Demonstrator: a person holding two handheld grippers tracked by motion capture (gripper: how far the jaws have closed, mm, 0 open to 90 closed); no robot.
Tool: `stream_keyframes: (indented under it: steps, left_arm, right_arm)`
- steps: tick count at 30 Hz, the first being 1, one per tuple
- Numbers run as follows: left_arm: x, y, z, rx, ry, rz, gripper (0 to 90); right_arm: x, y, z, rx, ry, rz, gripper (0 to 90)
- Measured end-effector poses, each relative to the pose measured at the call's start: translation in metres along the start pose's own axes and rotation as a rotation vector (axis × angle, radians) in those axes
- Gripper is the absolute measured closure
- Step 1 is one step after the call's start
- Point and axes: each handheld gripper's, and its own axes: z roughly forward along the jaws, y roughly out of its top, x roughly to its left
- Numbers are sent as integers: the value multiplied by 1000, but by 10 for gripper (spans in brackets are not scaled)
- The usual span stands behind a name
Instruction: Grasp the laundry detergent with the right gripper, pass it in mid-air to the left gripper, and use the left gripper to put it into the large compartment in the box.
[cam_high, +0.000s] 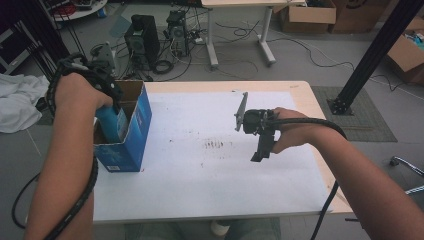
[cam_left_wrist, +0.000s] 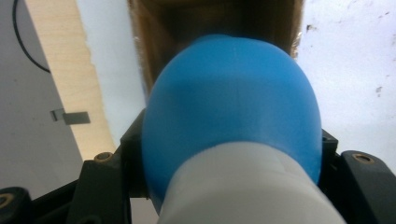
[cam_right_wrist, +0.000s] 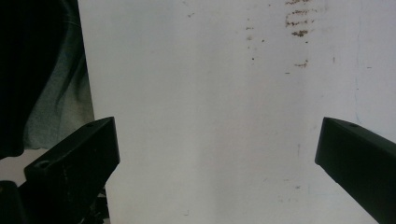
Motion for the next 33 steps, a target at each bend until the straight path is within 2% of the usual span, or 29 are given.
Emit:
stream_keyframes:
  steps: [1,13,21,24,33]
  left_arm:
    - [-1,1,8,3,1,-2,385]
    - [1,4,46,23,-10,15,385]
    - [7,5,71,27,-20,0,385]
    - [7,4,70,8,-21,2,385]
    - [8,2,72,9,-28,1,383]
  right_arm:
    - [0,0,1,-2,1,1,0]
    - [2,-2,3,0,4,5,0]
    - [3,-6,3,-1,3,13,0]
    - [4,-7,2,4,4,23,0]
    - [4,-4,2,6,3,17,0]
